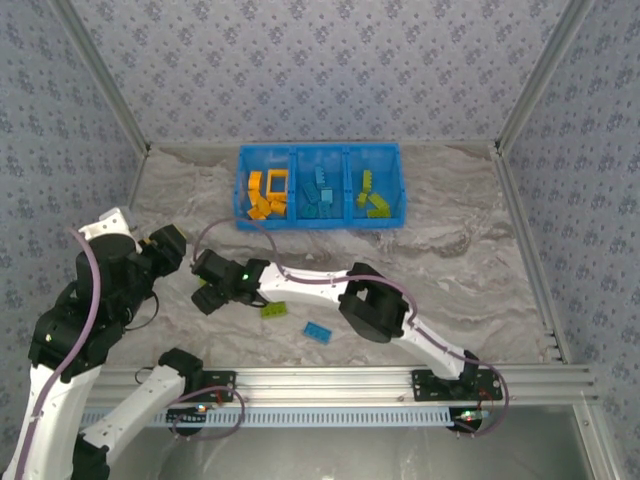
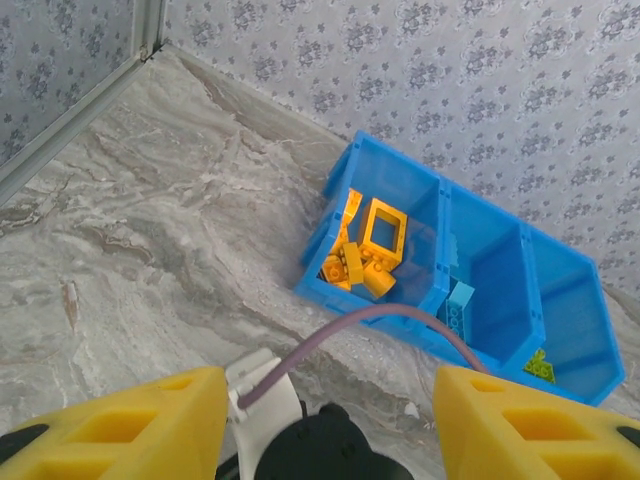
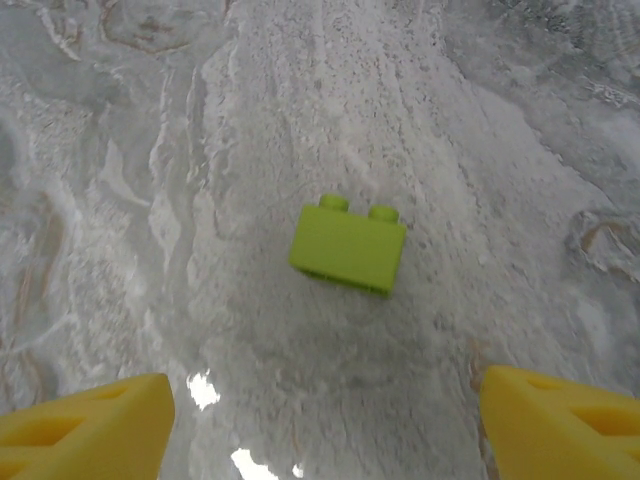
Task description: Sort the legos into containers by color
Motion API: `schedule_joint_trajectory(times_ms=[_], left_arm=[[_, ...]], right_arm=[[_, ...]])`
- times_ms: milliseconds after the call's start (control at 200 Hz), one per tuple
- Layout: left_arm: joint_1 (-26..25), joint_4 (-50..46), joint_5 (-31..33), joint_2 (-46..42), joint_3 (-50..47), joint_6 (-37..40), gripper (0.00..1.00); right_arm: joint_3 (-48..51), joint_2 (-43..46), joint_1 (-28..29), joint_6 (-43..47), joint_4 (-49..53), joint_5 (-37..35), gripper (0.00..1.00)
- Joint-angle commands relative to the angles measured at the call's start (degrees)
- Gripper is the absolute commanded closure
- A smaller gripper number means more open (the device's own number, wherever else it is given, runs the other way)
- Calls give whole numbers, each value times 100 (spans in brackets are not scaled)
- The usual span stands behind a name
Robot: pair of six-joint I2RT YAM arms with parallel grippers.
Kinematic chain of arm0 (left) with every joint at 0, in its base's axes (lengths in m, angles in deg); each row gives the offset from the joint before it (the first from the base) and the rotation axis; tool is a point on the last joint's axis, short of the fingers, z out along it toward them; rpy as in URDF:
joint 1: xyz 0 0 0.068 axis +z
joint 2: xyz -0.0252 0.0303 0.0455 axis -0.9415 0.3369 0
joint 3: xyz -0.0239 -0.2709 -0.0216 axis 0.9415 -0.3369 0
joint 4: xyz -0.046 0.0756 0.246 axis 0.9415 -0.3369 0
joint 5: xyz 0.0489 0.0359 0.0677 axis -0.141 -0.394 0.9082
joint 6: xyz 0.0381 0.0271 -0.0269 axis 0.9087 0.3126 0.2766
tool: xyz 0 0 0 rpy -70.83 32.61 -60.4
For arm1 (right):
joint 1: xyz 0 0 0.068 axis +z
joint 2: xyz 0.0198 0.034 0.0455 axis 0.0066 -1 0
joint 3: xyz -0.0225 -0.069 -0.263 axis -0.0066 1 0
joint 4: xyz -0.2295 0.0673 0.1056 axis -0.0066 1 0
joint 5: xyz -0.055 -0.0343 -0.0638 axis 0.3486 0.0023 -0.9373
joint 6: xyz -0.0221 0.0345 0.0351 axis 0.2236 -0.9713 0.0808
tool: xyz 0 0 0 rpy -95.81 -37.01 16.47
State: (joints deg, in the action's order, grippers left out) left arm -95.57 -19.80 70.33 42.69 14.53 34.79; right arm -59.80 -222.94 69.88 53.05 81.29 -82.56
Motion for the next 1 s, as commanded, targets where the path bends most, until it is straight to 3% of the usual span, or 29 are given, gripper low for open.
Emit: schedule_joint_trajectory(times_ms=[0,240,555,675,774,994], left_arm=[[-14,-86,57,58,156,80,44],[-12,-149,56,66,178,96,44],[-12,-114,-91,104,145,78,44],[-16,-95,-145,95,130,77,45],[-14,-141,-210,70,128,83,45],[-10,-861,-51,-47,438,-185,45]], right_arm=[[-384,-345,-25,50,-17,215,17],[-1270,-1063,-74,41,325,142,21],[-1600,-1339,-109,-62,446,-59,39],[-1759,-1430,-109,-53,556,-85,51],[-1635,-1279,-109,-53,509,-150,61],[-293,-3,-209,-88,-229,-480,64]])
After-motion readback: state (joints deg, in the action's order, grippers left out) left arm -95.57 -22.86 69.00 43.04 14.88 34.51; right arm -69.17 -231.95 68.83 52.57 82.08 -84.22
